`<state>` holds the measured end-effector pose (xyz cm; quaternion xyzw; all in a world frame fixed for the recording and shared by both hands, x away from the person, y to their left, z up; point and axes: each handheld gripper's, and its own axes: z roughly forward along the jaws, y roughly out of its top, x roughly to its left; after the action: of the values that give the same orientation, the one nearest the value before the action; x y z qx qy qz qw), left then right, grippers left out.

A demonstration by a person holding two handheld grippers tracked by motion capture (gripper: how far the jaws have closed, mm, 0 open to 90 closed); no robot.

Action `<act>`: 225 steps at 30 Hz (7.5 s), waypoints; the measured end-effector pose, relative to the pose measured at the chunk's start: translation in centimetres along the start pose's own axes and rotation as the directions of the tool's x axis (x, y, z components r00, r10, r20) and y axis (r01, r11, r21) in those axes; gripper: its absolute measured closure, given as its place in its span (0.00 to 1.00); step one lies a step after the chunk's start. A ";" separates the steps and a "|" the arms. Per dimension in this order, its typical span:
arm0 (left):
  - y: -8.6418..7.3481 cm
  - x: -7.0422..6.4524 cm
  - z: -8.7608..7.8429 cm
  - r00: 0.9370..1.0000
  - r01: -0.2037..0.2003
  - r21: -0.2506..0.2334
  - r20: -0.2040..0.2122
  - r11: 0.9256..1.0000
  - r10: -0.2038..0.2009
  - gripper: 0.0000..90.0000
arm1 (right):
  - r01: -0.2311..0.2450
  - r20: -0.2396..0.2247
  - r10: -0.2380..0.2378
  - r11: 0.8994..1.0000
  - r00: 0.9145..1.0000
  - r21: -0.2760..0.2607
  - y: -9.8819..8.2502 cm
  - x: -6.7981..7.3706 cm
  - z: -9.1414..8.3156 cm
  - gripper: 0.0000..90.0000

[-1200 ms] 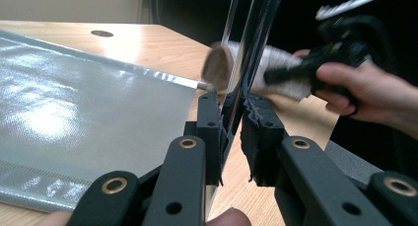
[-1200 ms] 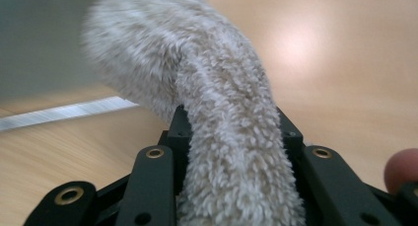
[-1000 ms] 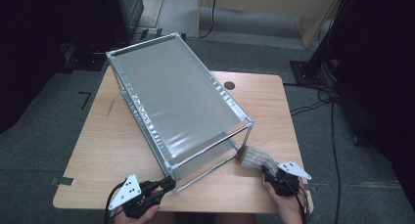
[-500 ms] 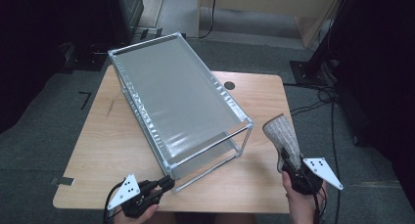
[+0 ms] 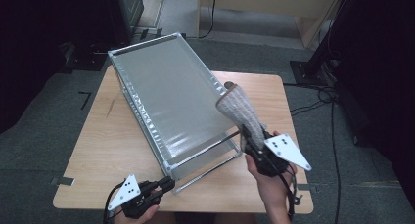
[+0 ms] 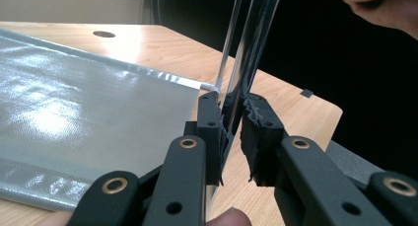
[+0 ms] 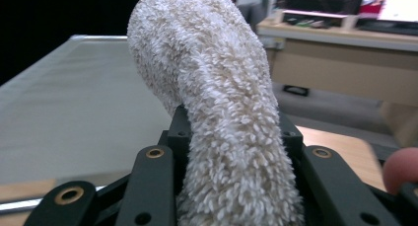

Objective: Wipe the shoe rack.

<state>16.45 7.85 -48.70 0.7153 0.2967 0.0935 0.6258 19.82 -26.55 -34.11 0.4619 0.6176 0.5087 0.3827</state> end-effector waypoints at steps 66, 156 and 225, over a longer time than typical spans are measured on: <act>-0.1 -0.3 0.3 1.000 -0.009 0.010 -0.006 1.000 0.009 0.88 | 0.064 -0.184 -0.054 0.997 0.981 0.051 -3.1 6.1 -0.8 0.71; -0.3 -0.7 1.1 1.000 0.003 0.020 0.021 1.000 -0.003 0.88 | 0.037 0.175 -0.036 0.999 0.984 -0.008 -7.7 -1.6 -1.7 0.72; -0.5 -2.1 2.7 0.999 0.000 0.054 0.043 0.999 -0.002 0.87 | 0.161 -0.168 -0.113 0.938 0.979 0.308 -17.3 7.3 0.6 0.72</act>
<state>15.95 4.45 -49.23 0.7338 0.2858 0.0697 0.6124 15.19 -20.32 -51.27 0.4345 0.7493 0.4066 0.2905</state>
